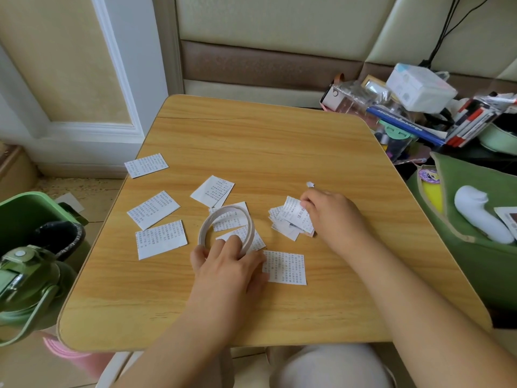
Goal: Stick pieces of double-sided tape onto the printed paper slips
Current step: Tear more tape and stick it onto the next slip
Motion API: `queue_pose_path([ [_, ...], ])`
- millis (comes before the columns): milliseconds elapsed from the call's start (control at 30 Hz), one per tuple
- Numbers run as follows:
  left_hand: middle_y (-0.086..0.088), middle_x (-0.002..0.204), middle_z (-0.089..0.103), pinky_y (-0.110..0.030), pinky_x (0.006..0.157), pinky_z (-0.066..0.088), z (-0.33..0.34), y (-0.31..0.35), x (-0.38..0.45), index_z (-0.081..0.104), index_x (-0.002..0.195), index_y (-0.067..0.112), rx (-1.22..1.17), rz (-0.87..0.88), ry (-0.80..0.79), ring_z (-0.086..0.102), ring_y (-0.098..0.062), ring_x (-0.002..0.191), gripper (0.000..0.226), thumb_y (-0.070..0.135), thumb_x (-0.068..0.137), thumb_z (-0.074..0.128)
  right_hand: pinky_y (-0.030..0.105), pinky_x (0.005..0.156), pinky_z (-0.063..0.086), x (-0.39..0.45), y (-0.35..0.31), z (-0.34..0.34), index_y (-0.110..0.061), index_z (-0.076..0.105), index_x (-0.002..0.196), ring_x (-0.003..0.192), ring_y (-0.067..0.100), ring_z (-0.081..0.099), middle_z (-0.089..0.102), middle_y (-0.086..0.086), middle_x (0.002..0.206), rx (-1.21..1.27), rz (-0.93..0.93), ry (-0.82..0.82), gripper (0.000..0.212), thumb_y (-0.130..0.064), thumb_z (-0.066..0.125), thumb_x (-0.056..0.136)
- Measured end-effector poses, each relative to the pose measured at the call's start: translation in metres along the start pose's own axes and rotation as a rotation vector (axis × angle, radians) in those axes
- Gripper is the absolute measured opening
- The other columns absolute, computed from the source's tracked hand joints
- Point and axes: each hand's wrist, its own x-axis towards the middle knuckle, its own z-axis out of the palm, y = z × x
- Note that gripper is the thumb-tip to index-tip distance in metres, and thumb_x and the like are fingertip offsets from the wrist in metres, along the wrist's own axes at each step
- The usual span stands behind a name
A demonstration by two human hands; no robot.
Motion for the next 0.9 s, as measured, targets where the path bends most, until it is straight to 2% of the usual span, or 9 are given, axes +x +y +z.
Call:
queue_pose_path([
  [167, 0.007, 0.073, 0.046, -0.04, 0.07, 0.038, 0.0, 0.0, 0.0, 0.071, 0.085, 0.029, 0.003, 0.002, -0.006, 0.053, -0.02, 0.07, 0.021, 0.039, 0.069, 0.061, 0.034, 0.068, 0.043, -0.001, 0.001, 0.001, -0.014, 0.062, 0.109, 0.083, 0.031, 0.06, 0.069, 0.004, 0.094, -0.103, -0.023, 0.051, 0.021, -0.02, 0.043, 0.1],
  [267, 0.007, 0.073, 0.045, -0.04, 0.071, 0.038, -0.001, 0.001, -0.001, 0.071, 0.086, 0.029, 0.003, 0.001, -0.005, 0.053, -0.02, 0.07, 0.021, 0.039, 0.07, 0.061, 0.033, 0.072, 0.041, -0.002, 0.005, 0.002, -0.011, 0.07, 0.094, 0.08, 0.032, 0.063, 0.071, 0.004, 0.087, -0.062, -0.076, 0.173, 0.017, -0.017, 0.054, 0.094],
  [367, 0.007, 0.073, 0.044, -0.041, 0.07, 0.038, -0.001, 0.001, -0.001, 0.071, 0.086, 0.029, 0.002, 0.004, 0.0, 0.053, -0.02, 0.07, 0.02, 0.038, 0.07, 0.064, 0.035, 0.073, 0.046, -0.002, 0.005, 0.001, -0.012, 0.071, 0.079, 0.074, 0.029, 0.067, 0.072, 0.002, 0.079, -0.009, -0.102, 0.306, 0.011, -0.014, 0.061, 0.083],
  [433, 0.007, 0.074, 0.044, -0.041, 0.071, 0.038, -0.001, 0.001, -0.001, 0.071, 0.086, 0.029, 0.002, 0.0, -0.001, 0.053, -0.02, 0.071, 0.019, 0.038, 0.071, 0.063, 0.036, 0.073, 0.047, -0.003, 0.003, -0.001, -0.012, 0.07, 0.079, 0.074, 0.028, 0.065, 0.072, 0.002, 0.08, 0.036, -0.095, 0.338, 0.011, -0.014, 0.06, 0.083],
  [500, 0.007, 0.074, 0.045, -0.041, 0.072, 0.037, -0.001, 0.001, -0.002, 0.071, 0.085, 0.029, -0.003, -0.007, 0.008, 0.052, -0.02, 0.071, 0.02, 0.038, 0.071, 0.061, 0.03, 0.071, 0.044, -0.003, 0.001, -0.006, -0.011, 0.067, 0.083, 0.076, 0.024, 0.06, 0.069, 0.0, 0.08, 0.127, -0.08, 0.353, 0.01, -0.012, 0.059, 0.088],
  [600, 0.007, 0.074, 0.045, -0.041, 0.072, 0.037, -0.002, 0.002, -0.002, 0.071, 0.084, 0.029, -0.003, -0.009, 0.016, 0.052, -0.02, 0.071, 0.019, 0.038, 0.071, 0.061, 0.015, 0.058, 0.033, -0.007, -0.004, -0.016, -0.015, 0.056, 0.087, 0.066, 0.003, 0.049, 0.057, -0.008, 0.072, 0.359, 0.022, 0.251, 0.01, -0.013, 0.052, 0.096],
  [733, 0.008, 0.074, 0.043, -0.035, 0.073, 0.022, 0.0, 0.001, -0.002, 0.07, 0.085, 0.029, -0.013, -0.019, 0.025, 0.052, -0.02, 0.071, 0.018, 0.038, 0.071, 0.065, 0.009, 0.058, 0.036, -0.022, -0.012, -0.023, -0.016, 0.058, 0.085, 0.071, 0.009, 0.052, 0.062, -0.003, 0.077, 0.493, 0.102, 0.121, 0.01, -0.021, 0.059, 0.093],
  [833, 0.006, 0.074, 0.044, -0.035, 0.074, 0.024, 0.002, 0.0, -0.003, 0.07, 0.087, 0.028, -0.022, -0.02, 0.029, 0.052, -0.021, 0.071, 0.019, 0.034, 0.069, 0.074, 0.012, 0.051, 0.035, -0.034, -0.016, -0.021, -0.021, 0.06, 0.073, 0.055, 0.004, 0.047, 0.059, -0.01, 0.059, 0.557, 0.16, 0.022, 0.016, -0.027, 0.067, 0.087],
  [900, 0.006, 0.074, 0.044, -0.035, 0.074, 0.023, 0.002, 0.001, -0.003, 0.071, 0.087, 0.028, -0.022, -0.025, 0.024, 0.052, -0.021, 0.071, 0.019, 0.037, 0.071, 0.068, 0.014, 0.049, 0.033, -0.039, -0.016, -0.022, -0.024, 0.06, 0.069, 0.049, 0.003, 0.042, 0.057, -0.006, 0.052, 0.585, 0.178, -0.033, 0.02, -0.027, 0.067, 0.087],
])
